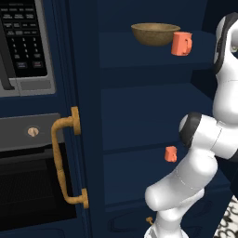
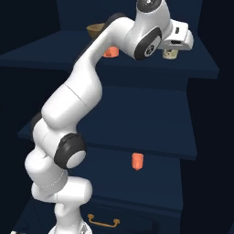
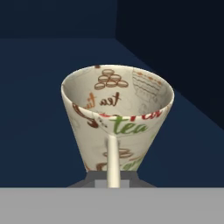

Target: Gather all objects into one cabinet and sort the glasses and bowls to opposite sides.

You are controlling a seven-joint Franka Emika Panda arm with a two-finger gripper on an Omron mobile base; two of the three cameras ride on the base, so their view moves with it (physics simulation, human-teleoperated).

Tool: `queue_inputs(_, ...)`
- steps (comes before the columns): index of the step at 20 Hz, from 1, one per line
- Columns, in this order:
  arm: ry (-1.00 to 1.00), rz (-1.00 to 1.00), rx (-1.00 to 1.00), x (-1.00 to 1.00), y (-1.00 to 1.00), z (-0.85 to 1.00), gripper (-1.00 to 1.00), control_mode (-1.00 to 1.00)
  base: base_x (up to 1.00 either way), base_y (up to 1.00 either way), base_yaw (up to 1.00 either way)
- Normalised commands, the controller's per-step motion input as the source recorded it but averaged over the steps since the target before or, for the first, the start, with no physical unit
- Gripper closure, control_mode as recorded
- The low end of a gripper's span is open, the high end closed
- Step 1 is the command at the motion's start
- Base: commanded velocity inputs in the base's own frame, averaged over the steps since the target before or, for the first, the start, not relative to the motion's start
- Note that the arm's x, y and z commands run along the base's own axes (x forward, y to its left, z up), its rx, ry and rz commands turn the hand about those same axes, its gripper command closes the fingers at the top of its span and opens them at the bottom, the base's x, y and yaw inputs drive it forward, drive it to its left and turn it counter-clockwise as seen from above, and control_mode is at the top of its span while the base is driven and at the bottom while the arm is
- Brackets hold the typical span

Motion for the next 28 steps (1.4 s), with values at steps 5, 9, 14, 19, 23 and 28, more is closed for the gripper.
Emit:
queue_inputs(5, 0.00, 0.05, 0.00, 0.26, 0.00, -0.04, -1.00, -1.00, 0.00, 0.00, 0.00)
queue_inputs(9, 0.06, 0.01, 0.00, 0.03, -0.10, 0.00, -1.00, -1.00, 0.00, 0.00, 0.00)
queue_inputs(14, 0.09, 0.00, 0.00, -0.15, -0.18, 0.05, -1.00, -1.00, 0.00, 0.00, 0.00)
queue_inputs(19, 0.03, 0.00, 0.00, -0.48, -0.01, 0.15, -1.00, -1.00, 0.00, 0.00, 0.00)
queue_inputs(23, 0.03, 0.00, 0.02, -0.76, 0.00, 0.03, -1.00, -1.00, 0.00, 0.00, 0.00)
queue_inputs(28, 0.03, 0.00, 0.01, -0.68, 0.06, 0.00, -1.00, -1.00, 0.00, 0.00, 0.00)
